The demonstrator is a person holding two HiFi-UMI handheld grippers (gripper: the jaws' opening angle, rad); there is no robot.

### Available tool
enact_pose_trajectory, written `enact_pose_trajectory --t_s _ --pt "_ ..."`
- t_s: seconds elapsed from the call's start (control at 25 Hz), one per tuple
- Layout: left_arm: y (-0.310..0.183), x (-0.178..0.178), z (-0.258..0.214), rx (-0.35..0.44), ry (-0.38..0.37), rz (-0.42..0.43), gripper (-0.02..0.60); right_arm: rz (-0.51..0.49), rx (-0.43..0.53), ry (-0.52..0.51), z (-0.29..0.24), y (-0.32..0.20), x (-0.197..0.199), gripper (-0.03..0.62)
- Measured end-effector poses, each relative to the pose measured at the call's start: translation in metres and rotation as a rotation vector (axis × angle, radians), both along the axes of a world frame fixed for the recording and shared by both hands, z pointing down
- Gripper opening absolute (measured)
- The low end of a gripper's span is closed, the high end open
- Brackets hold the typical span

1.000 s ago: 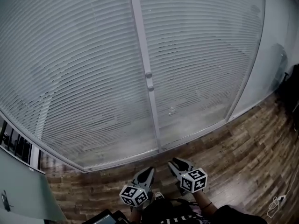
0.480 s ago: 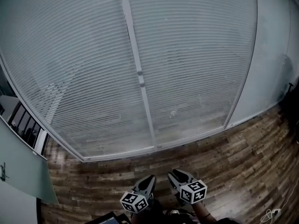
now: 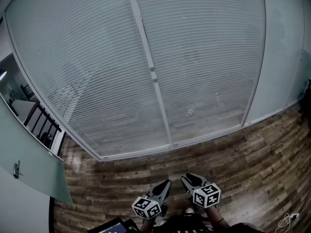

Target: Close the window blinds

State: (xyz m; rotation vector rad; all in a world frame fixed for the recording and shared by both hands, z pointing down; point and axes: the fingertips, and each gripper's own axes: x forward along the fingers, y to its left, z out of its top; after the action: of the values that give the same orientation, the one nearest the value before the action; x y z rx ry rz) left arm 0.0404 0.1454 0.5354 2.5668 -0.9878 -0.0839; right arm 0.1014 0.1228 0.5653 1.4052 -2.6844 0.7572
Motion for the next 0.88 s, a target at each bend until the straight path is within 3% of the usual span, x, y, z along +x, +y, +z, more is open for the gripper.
enact_pose_trajectory --t_s 0.24,0.64,0.88 --pt "0.050 -0.005 -0.008 0.040 0.000 0.074 0.005 0.044 0.024 -0.005 -0.005 0.037 -0.015 0.129" --pt "0.164 -0.112 0.035 -0.045 0.009 0.058 0.005 0.060 -0.065 -0.015 0.031 0.163 -0.107 0.129" --pt "0.206 -0.128 0.043 -0.044 0.024 0.087 0.005 0.072 -0.076 -0.006 0.041 0.216 -0.127 0.129"
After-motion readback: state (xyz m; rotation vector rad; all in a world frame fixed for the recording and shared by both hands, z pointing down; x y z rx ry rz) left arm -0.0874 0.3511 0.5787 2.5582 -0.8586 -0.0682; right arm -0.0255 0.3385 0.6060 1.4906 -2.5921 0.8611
